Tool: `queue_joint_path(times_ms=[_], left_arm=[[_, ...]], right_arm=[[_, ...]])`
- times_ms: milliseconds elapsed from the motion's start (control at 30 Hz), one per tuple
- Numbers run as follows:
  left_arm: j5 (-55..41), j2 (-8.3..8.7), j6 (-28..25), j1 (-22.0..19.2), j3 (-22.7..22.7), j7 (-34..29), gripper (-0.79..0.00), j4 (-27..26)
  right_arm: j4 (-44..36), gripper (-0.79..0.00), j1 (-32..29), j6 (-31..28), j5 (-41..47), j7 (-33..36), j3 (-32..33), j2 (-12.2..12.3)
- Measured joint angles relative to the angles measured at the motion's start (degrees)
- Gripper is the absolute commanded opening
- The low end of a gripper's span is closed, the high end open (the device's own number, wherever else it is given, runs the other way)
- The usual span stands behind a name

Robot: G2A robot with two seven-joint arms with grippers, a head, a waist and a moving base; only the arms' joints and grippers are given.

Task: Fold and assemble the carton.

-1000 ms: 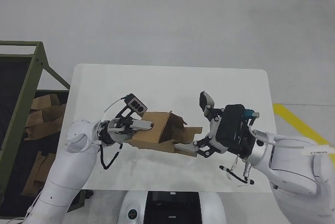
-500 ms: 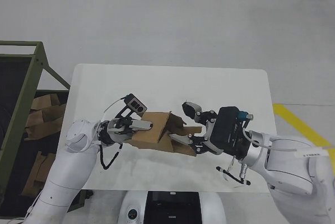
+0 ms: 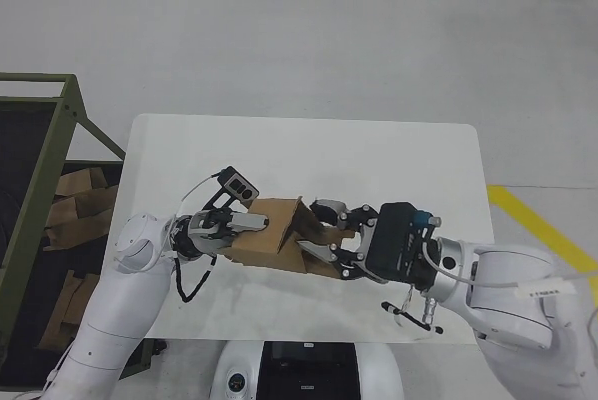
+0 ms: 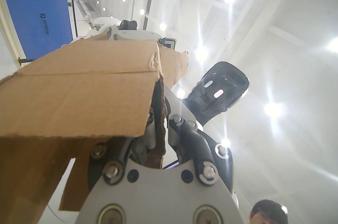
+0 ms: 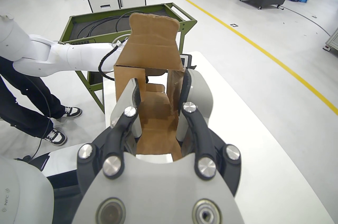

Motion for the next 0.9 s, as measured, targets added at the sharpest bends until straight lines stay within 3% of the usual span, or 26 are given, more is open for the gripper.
queue_joint_path(times_ms=[133, 900], left_arm=[[0.0, -0.01, -0.1, 0.0, 0.0, 0.1, -0.785, 0.0], [0.6, -0.04, 0.1, 0.0, 0.3, -0.2, -0.785, -0.5]], right_arm=[[0.0, -0.573, 0.1, -0.6, 0.2, 0.1, -0.4, 0.1], [0.0, -0.582, 2.0, 0.9, 2.2, 3.3, -3.4, 0.7]])
